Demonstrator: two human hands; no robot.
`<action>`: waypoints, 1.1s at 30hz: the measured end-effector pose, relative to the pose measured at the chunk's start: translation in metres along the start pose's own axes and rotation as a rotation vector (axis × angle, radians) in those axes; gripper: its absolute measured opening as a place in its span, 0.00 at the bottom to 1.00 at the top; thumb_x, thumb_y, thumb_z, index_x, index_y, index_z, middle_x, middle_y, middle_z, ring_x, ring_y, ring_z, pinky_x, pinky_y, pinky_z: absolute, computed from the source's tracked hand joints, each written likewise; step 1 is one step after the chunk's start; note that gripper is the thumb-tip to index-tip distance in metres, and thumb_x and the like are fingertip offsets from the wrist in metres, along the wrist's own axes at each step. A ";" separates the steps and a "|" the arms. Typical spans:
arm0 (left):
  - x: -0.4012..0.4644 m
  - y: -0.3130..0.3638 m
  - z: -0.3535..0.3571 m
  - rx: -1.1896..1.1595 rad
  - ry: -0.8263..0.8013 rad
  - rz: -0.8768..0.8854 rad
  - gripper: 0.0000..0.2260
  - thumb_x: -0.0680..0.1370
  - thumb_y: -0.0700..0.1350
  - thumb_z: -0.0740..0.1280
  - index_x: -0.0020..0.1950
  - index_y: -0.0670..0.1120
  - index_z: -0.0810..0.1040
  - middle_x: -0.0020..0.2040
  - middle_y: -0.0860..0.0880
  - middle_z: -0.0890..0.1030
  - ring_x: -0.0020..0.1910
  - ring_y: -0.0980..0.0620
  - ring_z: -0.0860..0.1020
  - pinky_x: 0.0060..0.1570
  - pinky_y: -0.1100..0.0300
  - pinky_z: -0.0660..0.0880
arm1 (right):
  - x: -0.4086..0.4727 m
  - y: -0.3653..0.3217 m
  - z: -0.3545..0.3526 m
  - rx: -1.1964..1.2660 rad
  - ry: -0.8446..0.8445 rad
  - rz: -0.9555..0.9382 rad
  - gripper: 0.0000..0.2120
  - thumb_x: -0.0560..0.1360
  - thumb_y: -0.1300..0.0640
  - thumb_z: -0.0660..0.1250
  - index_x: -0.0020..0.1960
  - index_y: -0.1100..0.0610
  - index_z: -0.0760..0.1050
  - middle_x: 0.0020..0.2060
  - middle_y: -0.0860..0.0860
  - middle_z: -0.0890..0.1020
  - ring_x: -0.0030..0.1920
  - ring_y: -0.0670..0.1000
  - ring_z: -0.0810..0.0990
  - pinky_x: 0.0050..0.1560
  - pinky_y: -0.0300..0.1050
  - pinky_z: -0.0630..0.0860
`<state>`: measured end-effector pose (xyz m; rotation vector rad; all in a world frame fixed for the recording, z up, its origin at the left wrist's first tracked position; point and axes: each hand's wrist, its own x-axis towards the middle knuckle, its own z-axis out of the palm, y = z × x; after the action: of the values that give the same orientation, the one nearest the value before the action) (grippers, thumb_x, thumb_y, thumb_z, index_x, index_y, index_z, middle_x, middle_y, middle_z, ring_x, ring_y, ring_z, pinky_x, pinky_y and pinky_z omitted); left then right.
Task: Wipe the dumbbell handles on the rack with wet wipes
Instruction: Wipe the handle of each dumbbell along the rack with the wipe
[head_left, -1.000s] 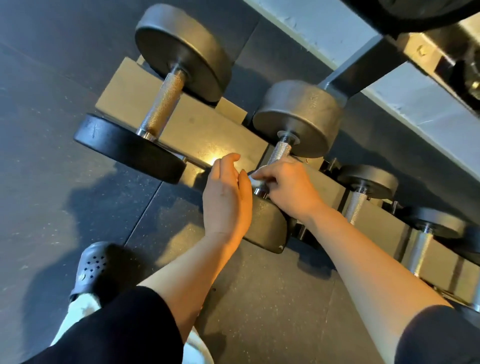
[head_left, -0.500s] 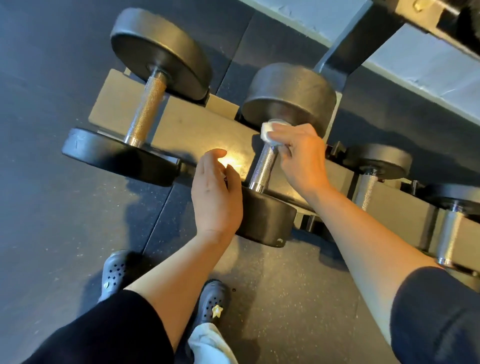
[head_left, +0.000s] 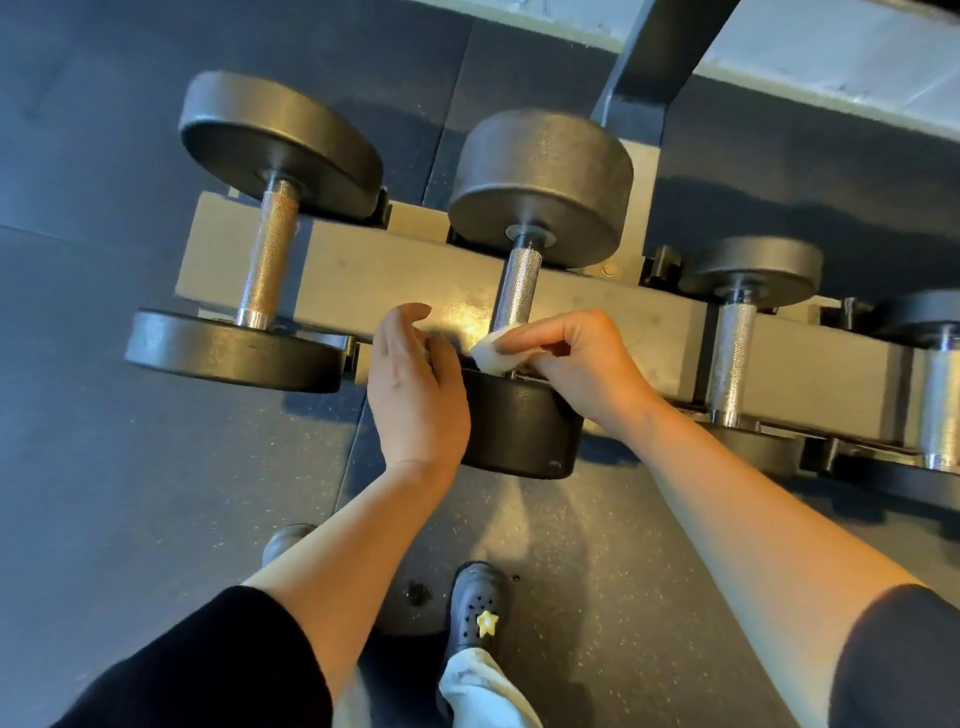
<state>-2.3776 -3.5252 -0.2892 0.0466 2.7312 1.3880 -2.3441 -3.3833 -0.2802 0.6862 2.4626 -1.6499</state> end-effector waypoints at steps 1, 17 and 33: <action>-0.001 0.003 0.000 0.019 -0.004 0.020 0.10 0.80 0.40 0.60 0.61 0.45 0.72 0.51 0.51 0.74 0.42 0.62 0.68 0.45 0.83 0.60 | 0.001 0.000 -0.002 0.024 0.100 -0.008 0.11 0.74 0.70 0.66 0.49 0.58 0.83 0.52 0.51 0.83 0.50 0.40 0.79 0.51 0.27 0.74; -0.008 0.029 0.010 0.255 -0.074 0.296 0.09 0.76 0.38 0.64 0.56 0.44 0.74 0.39 0.53 0.73 0.38 0.55 0.70 0.38 0.64 0.66 | 0.026 0.019 0.003 -0.188 0.313 -0.208 0.09 0.67 0.65 0.71 0.44 0.55 0.84 0.43 0.49 0.84 0.45 0.49 0.80 0.46 0.39 0.76; -0.005 0.033 0.014 0.312 -0.115 0.264 0.07 0.76 0.37 0.61 0.52 0.44 0.75 0.33 0.54 0.70 0.32 0.57 0.70 0.36 0.75 0.66 | 0.035 0.041 -0.007 -0.079 0.437 -0.068 0.09 0.68 0.59 0.69 0.48 0.58 0.83 0.44 0.54 0.83 0.46 0.53 0.80 0.45 0.48 0.77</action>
<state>-2.3718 -3.4953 -0.2704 0.5048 2.8932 0.9532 -2.3570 -3.3533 -0.3236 1.0605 2.8530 -1.5493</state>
